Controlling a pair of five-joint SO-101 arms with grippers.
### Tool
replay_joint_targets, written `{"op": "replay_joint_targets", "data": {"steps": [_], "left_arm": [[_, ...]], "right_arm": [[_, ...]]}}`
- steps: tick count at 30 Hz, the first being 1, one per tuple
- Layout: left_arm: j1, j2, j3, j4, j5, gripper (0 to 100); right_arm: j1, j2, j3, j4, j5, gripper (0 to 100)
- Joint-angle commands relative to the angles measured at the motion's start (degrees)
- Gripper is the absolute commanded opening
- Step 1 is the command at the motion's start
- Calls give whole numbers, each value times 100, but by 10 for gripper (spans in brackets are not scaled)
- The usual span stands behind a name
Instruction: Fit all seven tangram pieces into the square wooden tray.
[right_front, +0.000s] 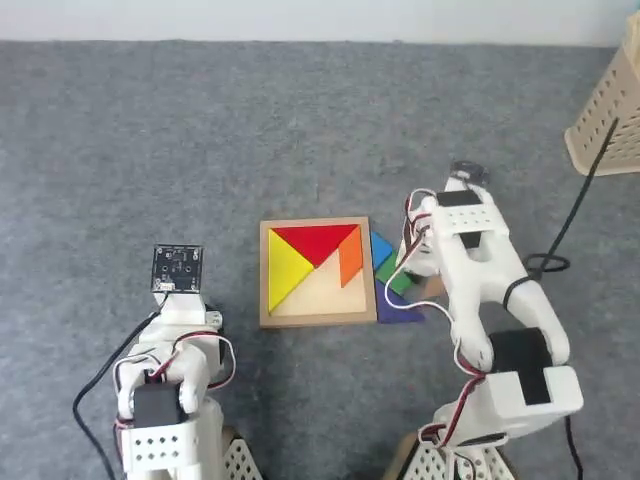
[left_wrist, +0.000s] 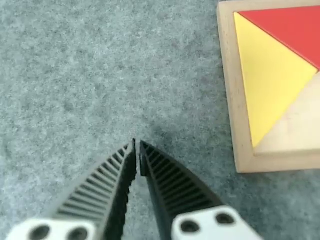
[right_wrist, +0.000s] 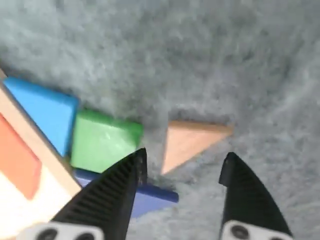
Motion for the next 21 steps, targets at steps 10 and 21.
{"op": "replay_joint_targets", "data": {"steps": [10,21], "left_arm": [[-35,-88,-66,26,44,12],[-35,-88,-66,26,44,12]], "right_arm": [[110,-48,-316,-198,-1108,231],[409,101,-334,-558,-1741,231]]}}
